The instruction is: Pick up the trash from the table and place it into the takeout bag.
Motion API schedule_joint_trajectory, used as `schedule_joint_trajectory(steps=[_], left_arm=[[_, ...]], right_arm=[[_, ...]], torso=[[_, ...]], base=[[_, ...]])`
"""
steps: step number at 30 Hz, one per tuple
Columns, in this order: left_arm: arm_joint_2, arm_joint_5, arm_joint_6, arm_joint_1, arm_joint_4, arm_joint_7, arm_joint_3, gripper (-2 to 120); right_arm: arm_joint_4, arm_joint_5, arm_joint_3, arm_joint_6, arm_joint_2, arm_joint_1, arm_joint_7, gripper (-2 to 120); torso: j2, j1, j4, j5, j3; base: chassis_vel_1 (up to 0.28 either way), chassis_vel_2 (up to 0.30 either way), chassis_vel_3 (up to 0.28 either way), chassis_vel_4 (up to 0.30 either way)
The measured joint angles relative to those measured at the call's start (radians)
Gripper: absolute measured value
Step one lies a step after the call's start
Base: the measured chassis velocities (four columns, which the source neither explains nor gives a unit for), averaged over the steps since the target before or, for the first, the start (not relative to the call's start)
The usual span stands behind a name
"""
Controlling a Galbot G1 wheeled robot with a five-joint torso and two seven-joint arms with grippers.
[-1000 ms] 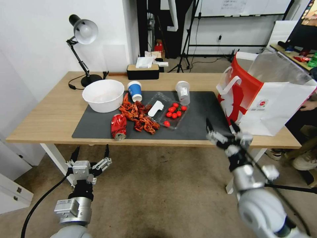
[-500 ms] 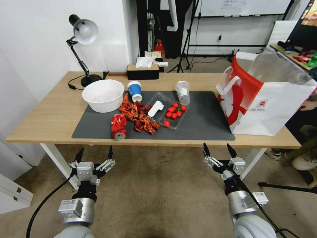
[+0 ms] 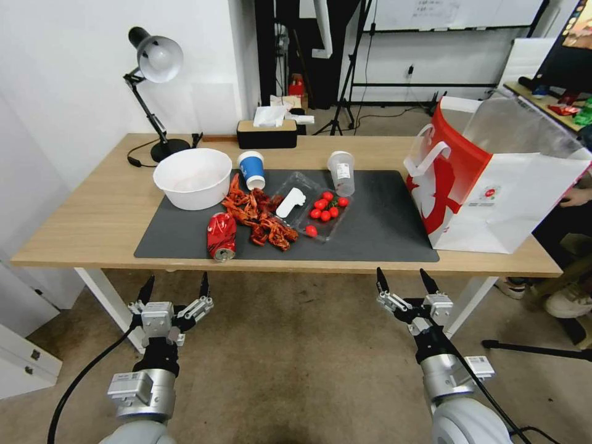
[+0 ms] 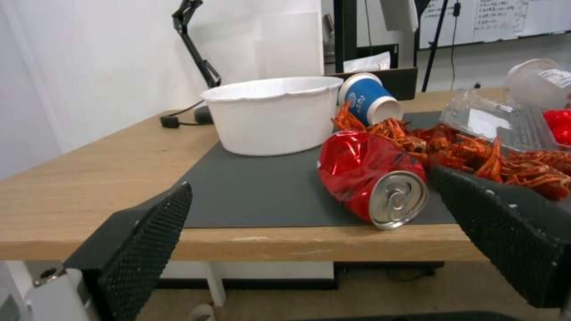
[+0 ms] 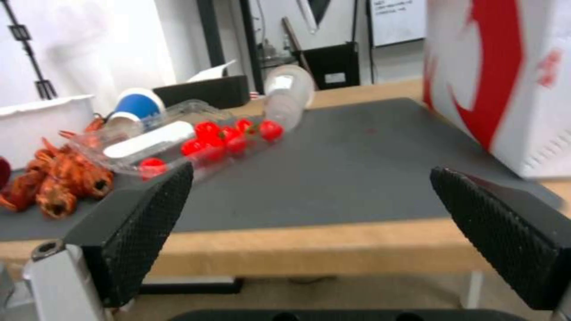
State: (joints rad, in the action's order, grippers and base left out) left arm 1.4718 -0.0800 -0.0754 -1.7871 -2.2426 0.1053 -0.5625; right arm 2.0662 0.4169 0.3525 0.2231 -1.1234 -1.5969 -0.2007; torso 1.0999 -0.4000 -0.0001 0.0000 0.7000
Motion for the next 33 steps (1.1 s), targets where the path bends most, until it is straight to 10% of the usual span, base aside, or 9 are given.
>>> schedule_joint_trajectory(steps=[20,33], left_arm=[[0.009,0.024,-0.002,-0.009,-0.009,-0.002,0.000,100],[0.027,0.035,-0.002,-0.008,-0.003,-0.002,-0.004,100]], right_arm=[[-0.117,0.109,-0.304,-0.300,0.137,0.633,-0.123,100],[-0.285,0.233,-0.471,-0.505,0.040,0.955,-0.351,100]], torso=[[0.000,0.000,0.0002,0.0000,0.000],[0.000,0.000,0.0001,-0.0003,0.000]], base=[[0.000,0.000,0.000,0.000],[0.000,0.000,0.000,0.000]])
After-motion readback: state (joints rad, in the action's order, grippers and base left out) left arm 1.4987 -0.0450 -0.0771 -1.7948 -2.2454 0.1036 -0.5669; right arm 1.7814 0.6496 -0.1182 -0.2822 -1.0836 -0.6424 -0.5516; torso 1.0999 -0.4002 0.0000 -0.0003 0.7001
